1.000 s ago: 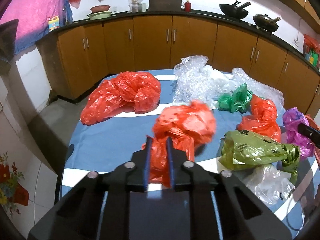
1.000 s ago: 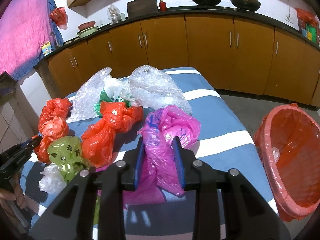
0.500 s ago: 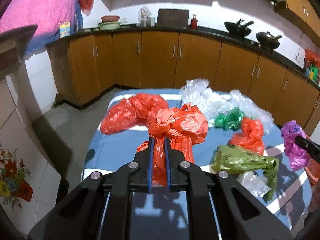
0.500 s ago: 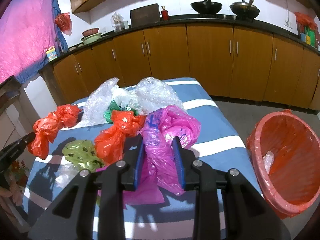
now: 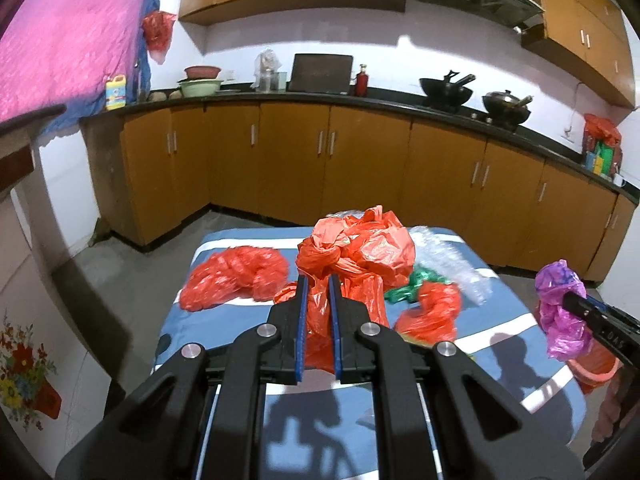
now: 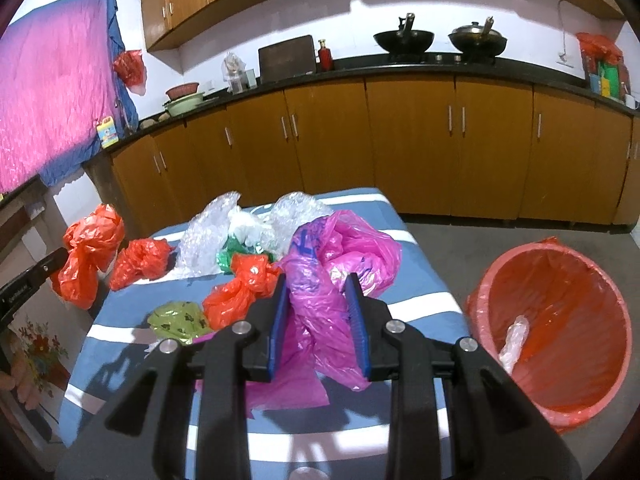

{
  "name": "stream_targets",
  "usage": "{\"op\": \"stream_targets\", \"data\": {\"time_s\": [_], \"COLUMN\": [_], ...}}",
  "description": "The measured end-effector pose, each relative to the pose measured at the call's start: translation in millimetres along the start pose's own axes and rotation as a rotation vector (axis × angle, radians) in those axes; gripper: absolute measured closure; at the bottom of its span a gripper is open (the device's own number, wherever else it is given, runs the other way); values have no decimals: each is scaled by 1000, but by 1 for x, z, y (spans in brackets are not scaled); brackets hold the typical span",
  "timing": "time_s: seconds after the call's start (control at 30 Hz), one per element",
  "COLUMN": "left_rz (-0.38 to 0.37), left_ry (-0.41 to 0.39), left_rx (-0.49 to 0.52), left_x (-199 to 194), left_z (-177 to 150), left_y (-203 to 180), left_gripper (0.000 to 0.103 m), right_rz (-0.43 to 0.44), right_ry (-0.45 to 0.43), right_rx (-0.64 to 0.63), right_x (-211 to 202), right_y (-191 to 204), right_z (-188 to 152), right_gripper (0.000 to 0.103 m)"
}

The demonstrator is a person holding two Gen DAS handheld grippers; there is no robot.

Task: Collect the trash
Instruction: 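Lift the pink bag with the right tool while the left tool lifts the red bags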

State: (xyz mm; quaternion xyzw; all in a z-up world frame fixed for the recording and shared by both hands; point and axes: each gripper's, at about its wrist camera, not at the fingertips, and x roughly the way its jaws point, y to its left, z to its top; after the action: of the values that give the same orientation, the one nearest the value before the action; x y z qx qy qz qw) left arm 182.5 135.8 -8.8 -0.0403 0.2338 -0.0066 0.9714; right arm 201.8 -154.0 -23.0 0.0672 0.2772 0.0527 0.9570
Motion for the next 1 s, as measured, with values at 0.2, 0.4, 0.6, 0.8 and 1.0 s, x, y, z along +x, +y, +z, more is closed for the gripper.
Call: {"op": "stream_targets", "data": {"time_s": [0.2,0.4,0.6,0.8,1.0], "left_rz": [-43,-91,-146,-205,-265], "left_ry": [-14,-12,-3,9,22], "left_rx": [22,48,70,100,131], "left_x": [-4,-4,-1,2,6], "left_z": [5,5,3,0,-7], "left_y": [-26,-55,-84,-122,-163], "left_gripper": [93,93,93,93,93], "right_rz": [-20,-54,-90,-155,-223], "right_ry": [-30,-55,-72,-91,-97], "right_rx": [18,30,39,43,80], "right_x": [-16,-30,-44,-58,-69], "right_y": [-14,-33,-55,-78,-115], "right_z": [3,5,4,2,-3], "right_gripper": [74,74,74,74,75]}}
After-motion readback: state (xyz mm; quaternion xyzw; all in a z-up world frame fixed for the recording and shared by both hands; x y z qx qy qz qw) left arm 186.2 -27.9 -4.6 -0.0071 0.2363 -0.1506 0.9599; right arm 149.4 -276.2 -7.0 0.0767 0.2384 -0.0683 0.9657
